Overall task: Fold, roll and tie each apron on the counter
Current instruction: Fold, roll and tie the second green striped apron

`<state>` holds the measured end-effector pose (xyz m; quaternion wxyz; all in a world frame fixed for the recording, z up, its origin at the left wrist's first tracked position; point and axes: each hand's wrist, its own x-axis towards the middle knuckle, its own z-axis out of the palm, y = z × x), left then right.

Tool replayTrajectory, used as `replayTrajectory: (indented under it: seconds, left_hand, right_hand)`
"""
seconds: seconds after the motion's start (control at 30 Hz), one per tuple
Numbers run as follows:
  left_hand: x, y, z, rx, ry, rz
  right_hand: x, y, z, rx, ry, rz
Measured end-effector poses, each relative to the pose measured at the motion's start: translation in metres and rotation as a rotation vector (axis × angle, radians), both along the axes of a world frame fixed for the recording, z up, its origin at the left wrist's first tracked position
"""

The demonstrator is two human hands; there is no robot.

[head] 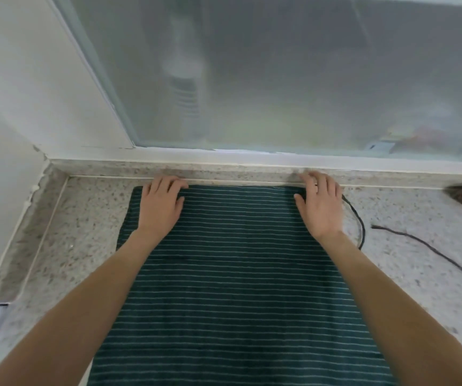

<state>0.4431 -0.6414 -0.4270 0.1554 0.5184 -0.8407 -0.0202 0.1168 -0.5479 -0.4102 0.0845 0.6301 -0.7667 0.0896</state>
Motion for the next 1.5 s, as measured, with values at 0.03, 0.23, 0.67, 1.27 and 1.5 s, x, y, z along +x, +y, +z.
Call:
replayTrajectory:
  seconds: [0.03, 0.23, 0.67, 1.27, 1.5]
  left_hand:
    - [0.0, 0.007, -0.002, 0.025, 0.02, -0.037]
    - [0.017, 0.033, -0.021, 0.528, -0.205, 0.027]
    - [-0.014, 0.067, -0.001, 0.313, 0.112, -0.077]
    - [-0.165, 0.194, 0.032, 0.411, -0.178, -1.196]
    - [-0.088, 0.188, 0.01, 0.225, -0.02, -1.013]
  right_hand:
    - [0.006, 0.007, 0.0, -0.042, -0.011, 0.036]
    - [0.056, 0.057, -0.029, 0.455, -0.201, -0.043]
    - [0.052, 0.088, 0.006, 0.049, -0.421, -0.211]
    - [0.102, 0.293, 0.043, 0.12, -0.324, -0.326]
    - [0.124, 0.302, 0.038, 0.184, -0.76, -0.126]
